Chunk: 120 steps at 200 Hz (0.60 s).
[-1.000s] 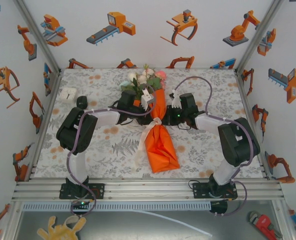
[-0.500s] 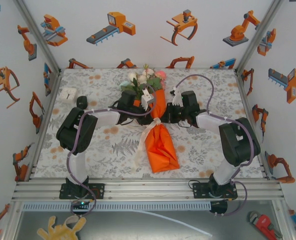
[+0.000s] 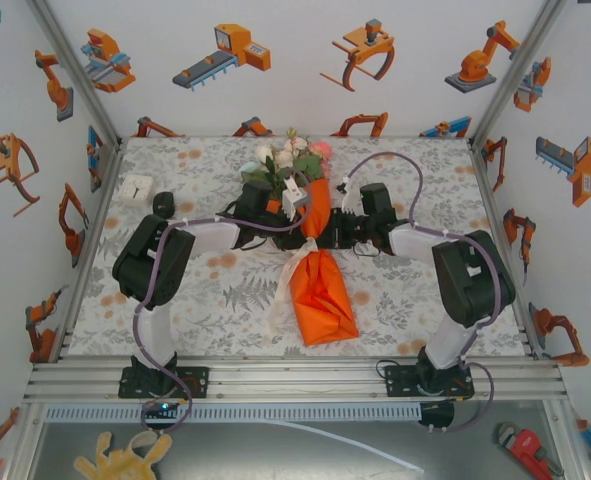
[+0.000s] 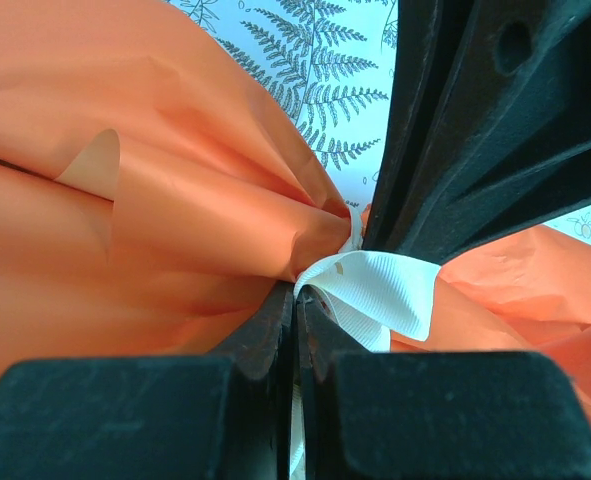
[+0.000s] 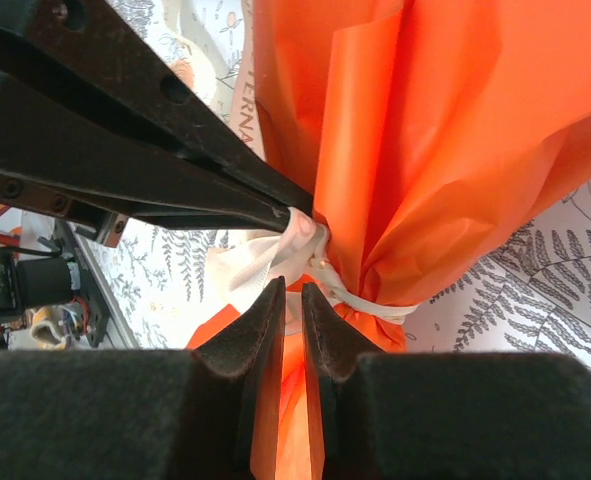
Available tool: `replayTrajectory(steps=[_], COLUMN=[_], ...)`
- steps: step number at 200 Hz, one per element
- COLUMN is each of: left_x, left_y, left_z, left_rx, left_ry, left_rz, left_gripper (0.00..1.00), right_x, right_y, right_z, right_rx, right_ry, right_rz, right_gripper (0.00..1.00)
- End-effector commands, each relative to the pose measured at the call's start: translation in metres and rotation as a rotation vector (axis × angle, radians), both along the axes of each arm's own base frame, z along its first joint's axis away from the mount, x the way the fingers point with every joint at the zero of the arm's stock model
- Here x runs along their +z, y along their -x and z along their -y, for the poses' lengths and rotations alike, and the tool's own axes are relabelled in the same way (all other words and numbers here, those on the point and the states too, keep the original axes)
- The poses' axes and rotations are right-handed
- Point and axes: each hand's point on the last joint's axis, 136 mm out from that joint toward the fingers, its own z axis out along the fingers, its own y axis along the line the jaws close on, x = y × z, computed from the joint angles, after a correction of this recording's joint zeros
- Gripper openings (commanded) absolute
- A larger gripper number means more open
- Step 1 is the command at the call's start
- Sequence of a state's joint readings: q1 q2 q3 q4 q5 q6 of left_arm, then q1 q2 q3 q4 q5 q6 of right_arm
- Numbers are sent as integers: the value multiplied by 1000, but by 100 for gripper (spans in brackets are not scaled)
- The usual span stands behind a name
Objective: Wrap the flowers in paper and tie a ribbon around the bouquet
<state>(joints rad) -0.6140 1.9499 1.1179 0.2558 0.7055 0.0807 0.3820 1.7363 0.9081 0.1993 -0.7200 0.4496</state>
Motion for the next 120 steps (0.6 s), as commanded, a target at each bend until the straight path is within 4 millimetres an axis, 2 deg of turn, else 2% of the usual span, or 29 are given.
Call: replayTrajectory(steps=[1, 26, 92, 120], left_x=[16, 17, 19, 19], left_y=[3, 3, 2, 2], left_z=[2, 1, 3, 3], left_rx=[0, 2, 5, 6], left_ry=[29, 29, 40, 41], left_rz=[18, 18, 14, 11], left_gripper=[10, 10, 9, 9], right_x=[-8, -11, 6, -1], right_y=[-4, -1, 3, -1], right_z=[1, -4, -16, -16], right_rx=[-15, 11, 30, -8], right_ry=[27, 12, -93, -106], right_rz=[-5, -18, -21, -50], right_gripper=[18, 18, 23, 27])
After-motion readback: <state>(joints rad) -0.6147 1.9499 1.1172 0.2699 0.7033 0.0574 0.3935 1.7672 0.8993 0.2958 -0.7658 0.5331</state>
